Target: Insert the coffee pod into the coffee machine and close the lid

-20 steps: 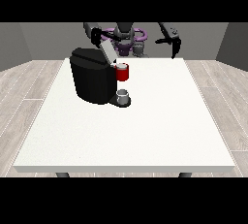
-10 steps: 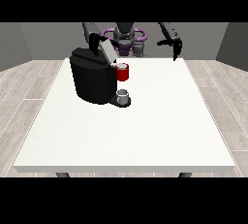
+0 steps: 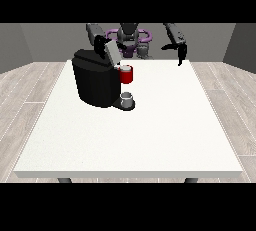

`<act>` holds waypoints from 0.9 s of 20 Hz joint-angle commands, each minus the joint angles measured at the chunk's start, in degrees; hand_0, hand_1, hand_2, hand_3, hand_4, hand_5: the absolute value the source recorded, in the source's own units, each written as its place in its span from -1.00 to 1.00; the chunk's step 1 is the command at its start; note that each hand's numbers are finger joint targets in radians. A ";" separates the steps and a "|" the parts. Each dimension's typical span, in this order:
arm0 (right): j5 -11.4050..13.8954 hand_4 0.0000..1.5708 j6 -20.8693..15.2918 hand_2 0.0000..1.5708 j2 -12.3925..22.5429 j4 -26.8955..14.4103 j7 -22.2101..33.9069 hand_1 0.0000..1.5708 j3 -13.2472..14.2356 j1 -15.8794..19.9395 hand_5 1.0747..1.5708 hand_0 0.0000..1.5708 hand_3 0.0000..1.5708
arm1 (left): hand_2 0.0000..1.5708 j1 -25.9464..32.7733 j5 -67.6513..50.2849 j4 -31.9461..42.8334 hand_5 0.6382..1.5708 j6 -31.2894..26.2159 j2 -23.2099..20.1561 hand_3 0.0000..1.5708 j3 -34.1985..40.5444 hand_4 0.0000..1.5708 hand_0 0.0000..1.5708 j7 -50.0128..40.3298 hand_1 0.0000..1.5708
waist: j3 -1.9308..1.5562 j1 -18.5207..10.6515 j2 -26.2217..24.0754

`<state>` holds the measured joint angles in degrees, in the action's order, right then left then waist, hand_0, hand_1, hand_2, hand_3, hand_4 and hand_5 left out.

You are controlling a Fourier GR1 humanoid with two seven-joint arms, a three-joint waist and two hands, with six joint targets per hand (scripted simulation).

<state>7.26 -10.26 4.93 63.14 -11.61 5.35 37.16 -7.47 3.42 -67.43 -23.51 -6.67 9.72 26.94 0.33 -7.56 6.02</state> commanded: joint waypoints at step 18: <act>7.62 -0.52 -6.10 -1.00 -0.50 -0.59 6.41 -1.00 -6.12 8.84 1.00 -1.00 -1.00 | -1.00 -6.00 -2.90 2.87 1.00 -4.40 -2.65 -1.00 0.09 -0.55 -1.00 -2.47 -1.00 | -0.33 -7.86 3.00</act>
<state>10.51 -17.09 3.38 63.88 -1.16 2.91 42.51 -12.02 0.97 -63.47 -26.80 -8.73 10.20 25.79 -0.74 -11.05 7.56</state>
